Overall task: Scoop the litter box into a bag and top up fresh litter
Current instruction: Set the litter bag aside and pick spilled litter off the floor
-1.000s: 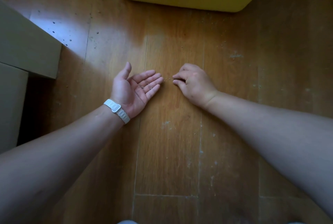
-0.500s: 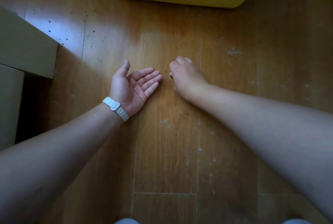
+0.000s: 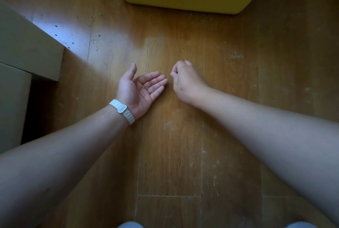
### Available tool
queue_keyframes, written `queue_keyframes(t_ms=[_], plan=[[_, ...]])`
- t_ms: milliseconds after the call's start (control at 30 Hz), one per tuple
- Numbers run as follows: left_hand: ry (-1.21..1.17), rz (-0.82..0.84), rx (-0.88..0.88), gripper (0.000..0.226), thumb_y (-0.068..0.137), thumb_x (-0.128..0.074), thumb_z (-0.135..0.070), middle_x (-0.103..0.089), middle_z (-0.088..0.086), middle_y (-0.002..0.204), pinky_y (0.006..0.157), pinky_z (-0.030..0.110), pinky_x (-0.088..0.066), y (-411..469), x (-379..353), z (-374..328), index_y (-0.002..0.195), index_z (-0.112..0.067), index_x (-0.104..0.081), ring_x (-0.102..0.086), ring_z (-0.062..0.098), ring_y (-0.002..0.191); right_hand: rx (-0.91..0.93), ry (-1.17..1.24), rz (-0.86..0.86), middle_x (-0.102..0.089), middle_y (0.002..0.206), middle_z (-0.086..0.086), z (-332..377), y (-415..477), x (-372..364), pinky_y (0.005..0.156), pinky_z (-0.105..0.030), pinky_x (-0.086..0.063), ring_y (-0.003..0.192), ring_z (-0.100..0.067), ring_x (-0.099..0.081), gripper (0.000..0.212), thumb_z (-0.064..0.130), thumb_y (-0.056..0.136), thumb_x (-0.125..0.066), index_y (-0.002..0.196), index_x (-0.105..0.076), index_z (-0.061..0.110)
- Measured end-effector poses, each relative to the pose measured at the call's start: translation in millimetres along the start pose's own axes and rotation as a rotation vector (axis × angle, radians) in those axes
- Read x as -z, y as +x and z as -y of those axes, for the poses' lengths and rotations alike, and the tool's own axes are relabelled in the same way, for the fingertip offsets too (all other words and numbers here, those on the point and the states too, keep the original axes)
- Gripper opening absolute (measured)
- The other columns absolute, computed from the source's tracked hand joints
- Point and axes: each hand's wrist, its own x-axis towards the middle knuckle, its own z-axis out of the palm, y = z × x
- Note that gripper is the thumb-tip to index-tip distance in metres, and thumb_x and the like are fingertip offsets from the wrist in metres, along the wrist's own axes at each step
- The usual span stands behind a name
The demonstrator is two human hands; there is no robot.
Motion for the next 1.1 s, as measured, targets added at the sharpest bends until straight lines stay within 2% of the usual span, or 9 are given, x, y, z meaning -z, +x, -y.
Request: queue_keyframes(t_ms=[100,200,400,567,700,867,967,1033,1100], plan=[[-0.081,0.058,0.026,0.064,0.097,-0.038,-0.053,-0.064,0.023,0.111,0.098,0.040,-0.050,0.2,-4.5,4.0,0.109,0.006,-0.059,-0.064,0.033,0.105,0.089,0.137,0.007,-0.052,0.113,-0.009,28.4,-17.7,-3.6,0.087,-0.034,-0.043,0.103,-0.028,-0.053,0.009,0.017,0.097,-0.049,0.099,-0.057,0.013],[-0.137,0.159,0.068,0.067,0.099,-0.034,-0.051,-0.063,0.026,0.110,0.108,0.047,-0.040,-5.9,-8.9,4.8,0.092,0.007,-0.068,-0.058,0.037,0.114,0.227,0.133,0.003,-0.053,0.108,-0.009,46.7,-32.5,-11.4,0.084,-0.030,-0.034,0.104,-0.027,-0.051,0.008,0.016,0.096,-0.052,0.095,-0.059,0.011],[-0.067,0.034,-0.003,0.065,0.100,-0.033,-0.050,-0.070,0.024,0.097,0.086,0.038,-0.056,-12.3,-0.7,-4.3,0.099,0.008,-0.063,-0.072,0.031,0.089,0.238,0.225,-0.196,-0.060,0.098,-0.012,20.0,-36.8,-4.9,0.079,-0.040,-0.049,0.090,-0.031,-0.059,0.016,0.019,0.089,-0.061,0.097,-0.068,0.008],[-0.025,-0.025,-0.033,0.066,0.100,-0.033,-0.052,-0.070,0.024,0.110,0.090,0.038,-0.055,-18.1,7.0,-12.8,0.109,0.006,-0.062,-0.070,0.032,0.102,-0.003,0.006,-0.202,-0.056,0.119,-0.013,-30.3,-25.4,-6.2,0.097,-0.033,-0.039,0.112,-0.031,-0.052,0.035,0.024,0.095,-0.057,0.125,-0.063,0.005],[-0.039,-0.029,-0.044,0.066,0.100,-0.033,-0.052,-0.070,0.024,0.109,0.088,0.037,-0.057,-19.3,9.4,-16.2,0.107,0.006,-0.063,-0.069,0.033,0.102,0.054,-0.196,-0.195,-0.050,0.134,-0.011,-36.9,-31.7,-22.7,0.106,-0.039,-0.035,0.127,-0.028,-0.042,0.046,0.032,0.096,-0.053,0.133,-0.056,0.005],[-0.031,-0.024,-0.041,0.067,0.099,-0.033,-0.053,-0.070,0.023,0.109,0.087,0.037,-0.057,-19.0,8.6,-16.3,0.107,0.006,-0.063,-0.069,0.032,0.103,0.104,-0.302,-0.158,-0.032,0.156,-0.007,-30.3,-35.5,-45.3,0.120,-0.040,-0.011,0.145,-0.024,-0.024,0.059,0.038,0.097,-0.047,0.148,-0.037,0.008],[-0.029,-0.020,-0.033,0.067,0.099,-0.033,-0.054,-0.070,0.023,0.108,0.086,0.036,-0.057,-17.8,7.7,-15.9,0.106,0.005,-0.063,-0.069,0.032,0.103,0.189,-0.267,-0.204,-0.048,0.144,-0.010,-27.6,-34.9,-48.5,0.115,-0.045,-0.027,0.135,-0.029,-0.042,0.052,0.029,0.093,-0.054,0.138,-0.051,0.005],[-0.026,-0.019,-0.033,0.067,0.099,-0.033,-0.054,-0.070,0.023,0.109,0.087,0.036,-0.056,-17.1,7.0,-15.7,0.107,0.005,-0.063,-0.069,0.033,0.104,0.199,-0.220,-0.306,-0.062,0.120,-0.014,-28.6,-33.1,-47.6,0.097,-0.045,-0.046,0.111,-0.033,-0.057,0.045,0.025,0.085,-0.063,0.124,-0.062,0.002],[-0.024,-0.017,-0.033,0.067,0.099,-0.033,-0.054,-0.070,0.023,0.111,0.087,0.036,-0.056,-16.4,5.4,-15.3,0.109,0.006,-0.063,-0.068,0.033,0.105,0.153,-0.169,-0.369,-0.062,0.102,-0.015,-25.7,-30.0,-45.4,0.082,-0.043,-0.051,0.093,-0.036,-0.059,0.041,0.023,0.080,-0.072,0.114,-0.067,0.001]])
